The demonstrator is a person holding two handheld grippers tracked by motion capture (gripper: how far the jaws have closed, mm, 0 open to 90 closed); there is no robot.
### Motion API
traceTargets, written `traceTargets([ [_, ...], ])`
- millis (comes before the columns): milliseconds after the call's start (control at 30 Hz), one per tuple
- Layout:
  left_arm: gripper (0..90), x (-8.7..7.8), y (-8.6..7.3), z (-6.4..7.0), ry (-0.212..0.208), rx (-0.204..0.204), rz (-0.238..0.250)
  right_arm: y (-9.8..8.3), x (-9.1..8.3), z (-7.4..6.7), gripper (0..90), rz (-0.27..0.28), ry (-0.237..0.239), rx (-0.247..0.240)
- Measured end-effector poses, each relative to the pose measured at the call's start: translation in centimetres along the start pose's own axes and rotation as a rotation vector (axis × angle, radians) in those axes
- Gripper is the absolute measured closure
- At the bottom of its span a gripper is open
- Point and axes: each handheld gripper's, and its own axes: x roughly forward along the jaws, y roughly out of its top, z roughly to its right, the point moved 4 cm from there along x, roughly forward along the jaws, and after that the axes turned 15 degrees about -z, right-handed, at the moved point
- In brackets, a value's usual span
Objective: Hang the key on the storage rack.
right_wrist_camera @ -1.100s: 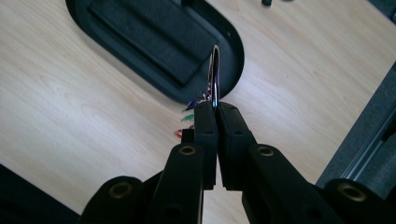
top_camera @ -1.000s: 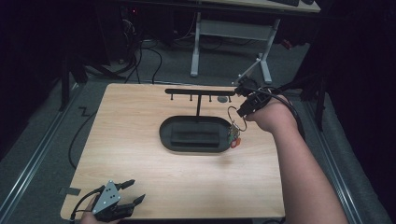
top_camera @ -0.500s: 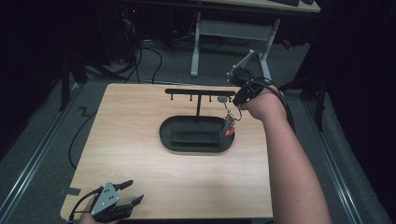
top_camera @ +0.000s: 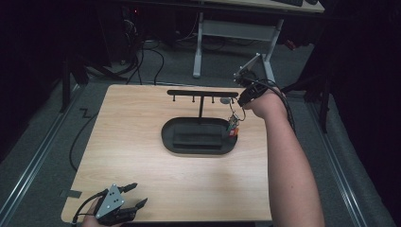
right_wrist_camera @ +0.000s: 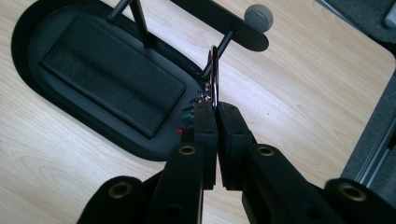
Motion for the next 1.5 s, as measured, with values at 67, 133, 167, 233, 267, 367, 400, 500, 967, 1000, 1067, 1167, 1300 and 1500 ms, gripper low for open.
traceTargets([
  [67,37.5,0.1,0.0,0.1,0.000,0.006,-0.004,0.1,0.3,0.0,87.9,-0.005,0.004,0.004],
  [133,37.4,0.1,0.0,0.1,-0.004,0.012,-0.007,0.4,0.7,0.0,87.8,-0.010,0.001,-0.008],
  [167,37.4,0.2,0.0,0.1,-0.005,0.013,-0.007,0.5,0.9,0.0,87.8,-0.006,0.001,-0.011],
  [233,37.4,0.2,0.0,0.2,-0.005,0.017,-0.009,0.6,1.1,0.1,87.8,-0.006,-0.003,-0.017],
  [267,37.4,0.1,0.0,0.2,-0.007,0.019,-0.009,0.7,1.3,0.1,87.8,-0.006,-0.007,-0.017],
  [367,37.8,0.1,0.0,0.2,-0.012,0.025,-0.007,0.9,1.5,0.2,87.7,-0.005,-0.019,-0.019],
  [400,37.9,0.2,0.0,0.2,-0.012,0.028,-0.009,1.0,1.6,0.2,87.7,-0.006,-0.021,-0.015],
  [500,37.9,0.2,0.1,0.3,-0.009,0.034,-0.011,1.3,1.9,0.2,87.6,-0.002,-0.022,-0.016],
  [967,38.4,0.2,0.3,0.6,-0.010,0.056,-0.010,1.3,1.1,0.3,81.9,0.059,-0.070,0.024],
  [1000,38.4,0.2,0.3,0.6,-0.009,0.059,-0.012,1.2,1.0,0.2,81.3,0.064,-0.071,0.028],
  [1067,38.4,0.3,0.3,0.7,-0.009,0.059,-0.011,0.9,0.8,0.1,79.5,0.075,-0.067,0.030],
  [1167,38.5,0.4,0.3,0.9,-0.012,0.069,-0.016,0.4,0.7,0.0,76.1,0.080,-0.063,0.025],
  [1300,38.4,0.5,0.4,1.0,-0.014,0.072,-0.022,-0.4,0.6,-0.2,69.4,0.097,-0.056,0.022],
  [1500,38.0,0.7,0.5,0.9,-0.011,0.069,-0.026,-1.7,1.2,-0.7,49.7,0.130,-0.024,0.019],
])
